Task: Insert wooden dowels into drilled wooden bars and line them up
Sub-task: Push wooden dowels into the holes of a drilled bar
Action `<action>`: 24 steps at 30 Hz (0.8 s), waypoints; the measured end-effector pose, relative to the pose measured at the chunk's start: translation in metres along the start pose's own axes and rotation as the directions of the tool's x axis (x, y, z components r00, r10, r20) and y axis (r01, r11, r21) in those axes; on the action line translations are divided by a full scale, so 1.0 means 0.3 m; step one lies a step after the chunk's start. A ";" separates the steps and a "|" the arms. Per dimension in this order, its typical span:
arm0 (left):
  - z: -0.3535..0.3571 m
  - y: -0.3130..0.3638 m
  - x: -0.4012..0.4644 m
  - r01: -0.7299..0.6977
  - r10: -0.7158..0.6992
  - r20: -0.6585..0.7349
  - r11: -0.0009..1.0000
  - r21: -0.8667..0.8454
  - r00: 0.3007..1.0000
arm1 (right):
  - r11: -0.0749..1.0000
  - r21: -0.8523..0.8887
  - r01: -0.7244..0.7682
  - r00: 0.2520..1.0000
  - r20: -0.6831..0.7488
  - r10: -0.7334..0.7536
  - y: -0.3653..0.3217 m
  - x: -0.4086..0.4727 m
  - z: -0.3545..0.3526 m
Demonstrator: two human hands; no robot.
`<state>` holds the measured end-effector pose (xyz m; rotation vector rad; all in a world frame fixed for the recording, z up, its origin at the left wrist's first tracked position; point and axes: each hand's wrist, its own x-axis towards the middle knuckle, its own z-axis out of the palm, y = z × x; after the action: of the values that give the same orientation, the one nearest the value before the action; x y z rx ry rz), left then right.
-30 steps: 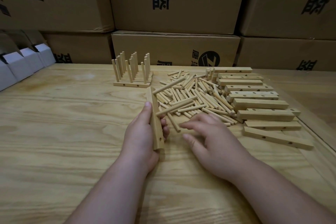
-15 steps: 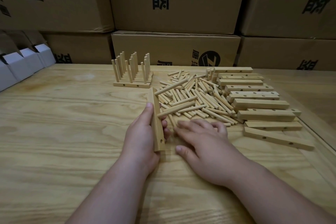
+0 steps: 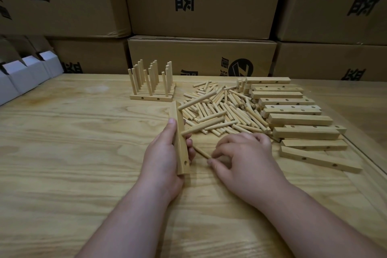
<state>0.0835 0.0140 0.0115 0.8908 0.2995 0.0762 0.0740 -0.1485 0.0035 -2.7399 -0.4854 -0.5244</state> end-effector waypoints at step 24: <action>-0.011 0.037 0.002 0.080 -0.089 -0.043 0.982 -0.173 0.995 | 0.831 0.529 0.172 0.985 -0.101 -0.140 0.000 -0.024 -0.040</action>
<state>0.0836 0.0236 0.0180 0.7051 0.3718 0.0446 0.0642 -0.1547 0.0113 -2.1513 -0.7235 -0.4244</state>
